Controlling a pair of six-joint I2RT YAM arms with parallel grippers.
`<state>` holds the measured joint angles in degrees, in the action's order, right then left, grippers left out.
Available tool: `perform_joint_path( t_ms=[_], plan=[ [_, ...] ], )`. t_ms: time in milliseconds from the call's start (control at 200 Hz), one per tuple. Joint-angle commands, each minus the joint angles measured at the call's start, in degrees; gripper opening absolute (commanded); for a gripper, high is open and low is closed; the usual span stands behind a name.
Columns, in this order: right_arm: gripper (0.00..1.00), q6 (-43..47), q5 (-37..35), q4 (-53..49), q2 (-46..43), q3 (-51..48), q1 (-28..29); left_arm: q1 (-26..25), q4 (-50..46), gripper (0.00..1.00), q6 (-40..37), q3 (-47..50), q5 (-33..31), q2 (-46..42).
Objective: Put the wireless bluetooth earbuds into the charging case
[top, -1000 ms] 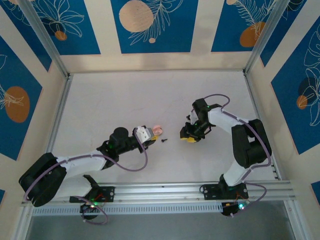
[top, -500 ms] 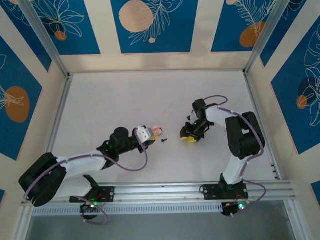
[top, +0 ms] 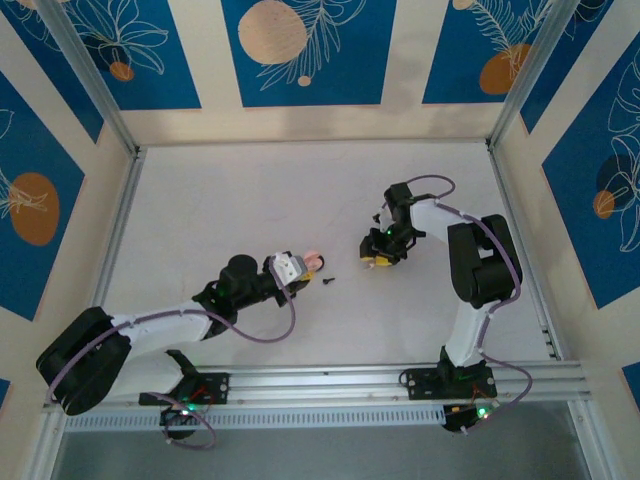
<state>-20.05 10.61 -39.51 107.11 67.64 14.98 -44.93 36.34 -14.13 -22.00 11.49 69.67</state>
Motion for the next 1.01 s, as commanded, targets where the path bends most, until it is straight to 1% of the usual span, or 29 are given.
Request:
perform_joint_path(
  t_ms=[0, 160, 225, 545, 1000],
  plan=[
    [0.44, 1.2, -0.6, -2.7, -1.0, 1.7, -0.2, -0.6, -0.5, 0.18, -1.2, -0.2, -0.6, -1.4],
    [0.44, 0.4, -5.1, -8.0, -2.8, 3.2, 0.8, -0.6, -0.5, 0.18, -1.3, -0.2, -0.6, -1.5],
    [0.44, 0.1, -5.9, -9.0, -3.1, 2.9, 1.2, -0.6, -0.5, 0.18, -1.2, -0.2, -0.5, -1.5],
    [0.44, 0.1, -1.7, -5.9, -0.3, 2.7, 1.3, -0.7, -1.5, 0.19, -1.5, 0.0, -1.1, -2.8],
    [0.43, 1.0, 1.0, -3.4, 3.2, 5.3, 2.7, -0.6, -2.9, 0.19, -1.9, 0.0, -1.7, -3.7]
  ],
)
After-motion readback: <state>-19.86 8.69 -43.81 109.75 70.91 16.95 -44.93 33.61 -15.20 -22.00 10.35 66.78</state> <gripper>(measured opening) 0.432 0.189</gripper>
